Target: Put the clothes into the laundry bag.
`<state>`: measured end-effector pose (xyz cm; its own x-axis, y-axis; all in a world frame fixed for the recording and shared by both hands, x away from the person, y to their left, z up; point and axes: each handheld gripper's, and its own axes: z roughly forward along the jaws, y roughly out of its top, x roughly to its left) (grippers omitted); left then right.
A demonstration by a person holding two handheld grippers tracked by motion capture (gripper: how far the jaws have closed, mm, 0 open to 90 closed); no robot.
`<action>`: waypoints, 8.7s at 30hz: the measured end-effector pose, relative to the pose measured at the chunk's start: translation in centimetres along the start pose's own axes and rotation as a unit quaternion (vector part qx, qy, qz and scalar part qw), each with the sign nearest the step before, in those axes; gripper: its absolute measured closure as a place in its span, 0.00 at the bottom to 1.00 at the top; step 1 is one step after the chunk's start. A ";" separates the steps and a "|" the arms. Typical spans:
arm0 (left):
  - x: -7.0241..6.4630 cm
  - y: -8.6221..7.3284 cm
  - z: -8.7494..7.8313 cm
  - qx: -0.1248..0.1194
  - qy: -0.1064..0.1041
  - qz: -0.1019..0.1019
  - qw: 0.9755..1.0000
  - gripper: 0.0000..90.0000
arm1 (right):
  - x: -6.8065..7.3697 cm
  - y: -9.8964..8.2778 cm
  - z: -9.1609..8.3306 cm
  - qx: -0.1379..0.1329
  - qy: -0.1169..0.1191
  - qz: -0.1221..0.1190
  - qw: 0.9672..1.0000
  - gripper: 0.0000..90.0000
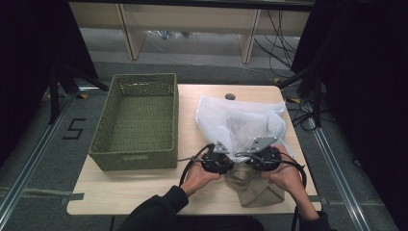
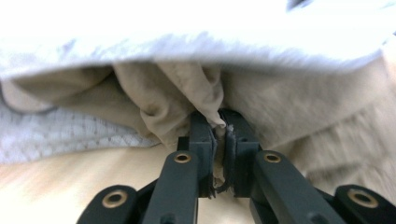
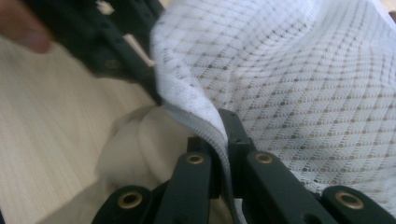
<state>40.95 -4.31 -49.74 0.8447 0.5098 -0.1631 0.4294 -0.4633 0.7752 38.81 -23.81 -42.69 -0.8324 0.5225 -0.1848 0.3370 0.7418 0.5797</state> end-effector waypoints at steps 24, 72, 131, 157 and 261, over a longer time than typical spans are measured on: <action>6.5 1.3 1.5 0.038 0.180 -0.091 0.979 0.45 | 0.0 -1.1 0.6 0.013 0.006 0.011 1.000 1.00; 1.0 -4.3 -7.3 0.031 0.074 0.045 0.996 0.99 | -4.4 3.6 8.9 0.009 -0.075 0.060 0.995 1.00; 0.5 1.1 -4.6 0.001 0.147 0.004 0.989 0.95 | -1.2 3.2 0.0 -0.062 0.029 0.009 0.998 1.00; -2.1 -3.2 -6.7 0.036 0.107 -0.076 0.991 0.29 | -0.1 0.6 6.0 0.027 0.064 0.006 0.998 1.00; 1.0 -5.1 -4.9 0.059 0.080 -0.044 0.994 0.99 | -3.2 5.2 12.3 -0.016 -0.023 0.026 0.999 1.00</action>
<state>38.08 2.14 -50.86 0.7442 0.6569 -0.1211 0.5422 -0.4883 0.6838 48.61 -16.47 -48.81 -0.7927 0.5793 -0.1897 0.3645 0.6999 0.6143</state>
